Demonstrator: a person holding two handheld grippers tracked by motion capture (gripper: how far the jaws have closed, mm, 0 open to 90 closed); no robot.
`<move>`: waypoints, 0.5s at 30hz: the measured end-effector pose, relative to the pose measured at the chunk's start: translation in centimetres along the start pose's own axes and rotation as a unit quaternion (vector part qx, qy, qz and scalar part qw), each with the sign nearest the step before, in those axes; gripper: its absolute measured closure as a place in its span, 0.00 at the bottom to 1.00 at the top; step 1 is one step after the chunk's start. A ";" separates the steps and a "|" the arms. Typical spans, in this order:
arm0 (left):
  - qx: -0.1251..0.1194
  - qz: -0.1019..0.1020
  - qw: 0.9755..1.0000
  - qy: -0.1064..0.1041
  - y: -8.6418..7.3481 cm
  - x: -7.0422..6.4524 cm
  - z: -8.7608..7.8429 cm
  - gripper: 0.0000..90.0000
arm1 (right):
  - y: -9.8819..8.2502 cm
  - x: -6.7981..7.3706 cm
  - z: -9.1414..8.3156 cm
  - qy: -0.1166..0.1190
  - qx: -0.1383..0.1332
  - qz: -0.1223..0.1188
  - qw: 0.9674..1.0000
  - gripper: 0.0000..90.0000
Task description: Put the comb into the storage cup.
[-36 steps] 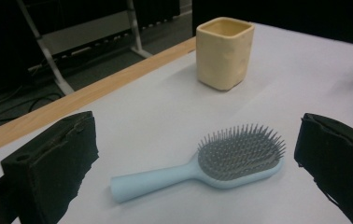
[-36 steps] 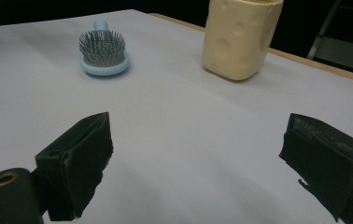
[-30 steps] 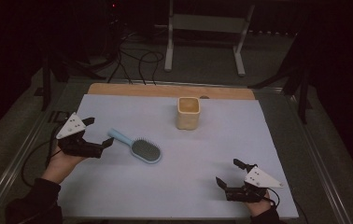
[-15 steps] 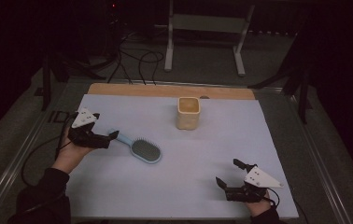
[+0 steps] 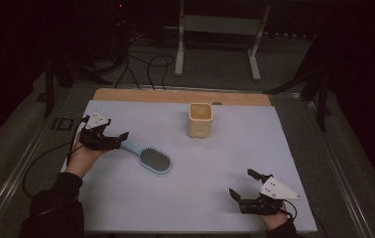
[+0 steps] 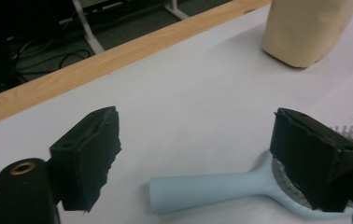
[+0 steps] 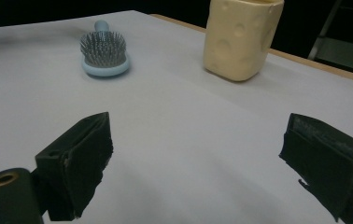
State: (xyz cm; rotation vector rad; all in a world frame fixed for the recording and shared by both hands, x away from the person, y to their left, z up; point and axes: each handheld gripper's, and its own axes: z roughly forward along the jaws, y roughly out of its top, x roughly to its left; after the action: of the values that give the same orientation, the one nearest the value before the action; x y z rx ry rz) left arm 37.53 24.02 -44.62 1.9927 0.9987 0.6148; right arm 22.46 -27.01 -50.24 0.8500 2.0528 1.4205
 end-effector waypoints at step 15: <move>0.058 -0.021 0.998 0.032 -0.4 0.6 3.0 0.53 | 0.0 0.0 0.0 0.002 0.001 -0.001 1.000 0.09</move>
State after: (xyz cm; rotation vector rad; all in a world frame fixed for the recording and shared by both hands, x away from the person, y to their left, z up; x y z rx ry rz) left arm 39.80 23.37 -46.61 2.0589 1.1356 0.6117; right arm 22.49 -27.00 -50.30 0.8466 2.0575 1.4220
